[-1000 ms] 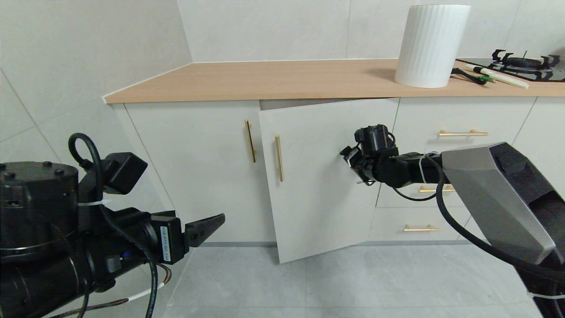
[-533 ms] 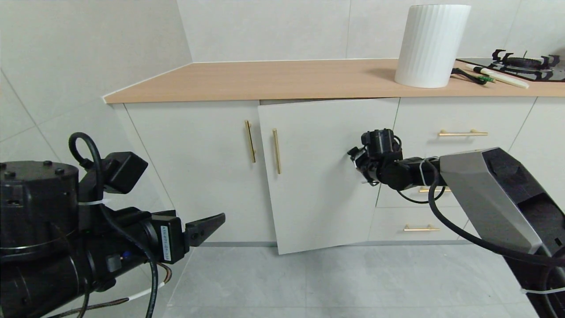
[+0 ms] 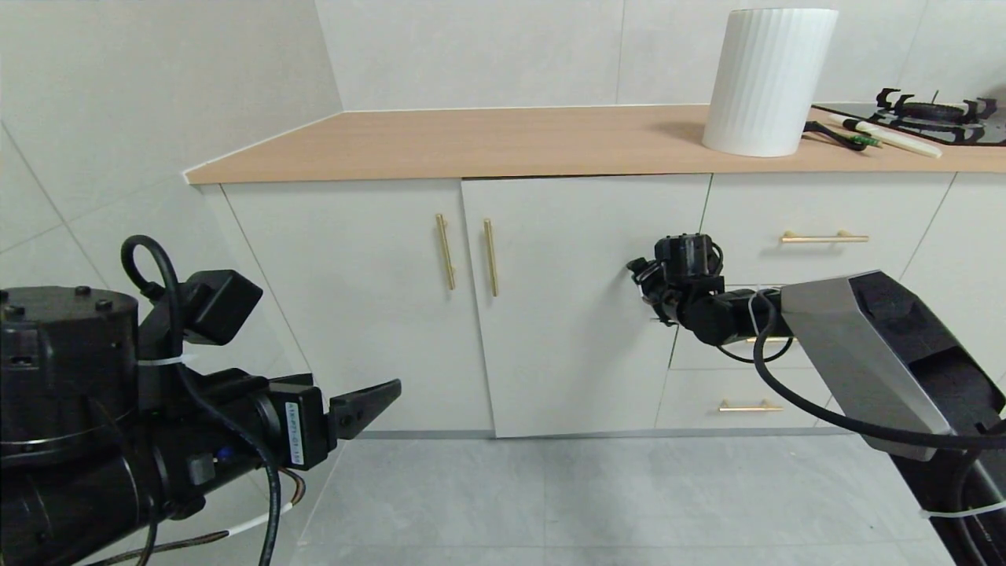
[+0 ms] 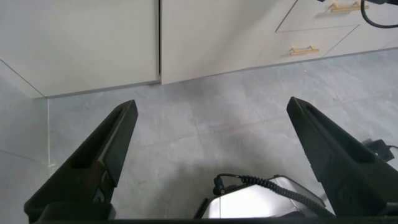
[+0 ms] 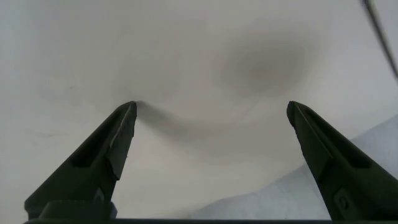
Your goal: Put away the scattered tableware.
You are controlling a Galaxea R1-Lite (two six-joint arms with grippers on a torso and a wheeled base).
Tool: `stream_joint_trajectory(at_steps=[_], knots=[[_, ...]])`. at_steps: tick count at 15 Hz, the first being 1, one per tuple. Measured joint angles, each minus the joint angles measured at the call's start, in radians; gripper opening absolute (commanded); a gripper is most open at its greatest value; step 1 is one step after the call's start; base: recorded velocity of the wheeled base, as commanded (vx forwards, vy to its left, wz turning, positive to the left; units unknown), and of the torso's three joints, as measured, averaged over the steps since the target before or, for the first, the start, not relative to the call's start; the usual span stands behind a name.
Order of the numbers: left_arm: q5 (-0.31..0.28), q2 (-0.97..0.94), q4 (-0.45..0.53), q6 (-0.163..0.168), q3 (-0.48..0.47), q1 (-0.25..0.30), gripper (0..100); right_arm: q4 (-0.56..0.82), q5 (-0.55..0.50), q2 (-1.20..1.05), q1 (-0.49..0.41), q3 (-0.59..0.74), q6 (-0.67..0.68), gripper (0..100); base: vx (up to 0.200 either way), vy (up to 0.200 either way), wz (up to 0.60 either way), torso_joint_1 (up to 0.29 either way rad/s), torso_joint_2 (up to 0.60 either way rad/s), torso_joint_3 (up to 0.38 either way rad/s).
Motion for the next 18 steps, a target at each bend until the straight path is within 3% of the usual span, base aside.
stream_joint_trajectory(at_steps=[13,18], knots=[[0.000,0.001,-0.008,0.001,0.003,0.000,100,-0.063,0.007,0.009,-0.032,0.001,-0.021,100,0.000,0.000,0.00,0.000,0.00,0.000],[0.000,-0.013,-0.018,0.003,-0.001,0.000,100,-0.083,0.014,-0.226,0.039,0.226,-0.046,100,0.000,0.000,0.00,0.000,0.00,0.000]])
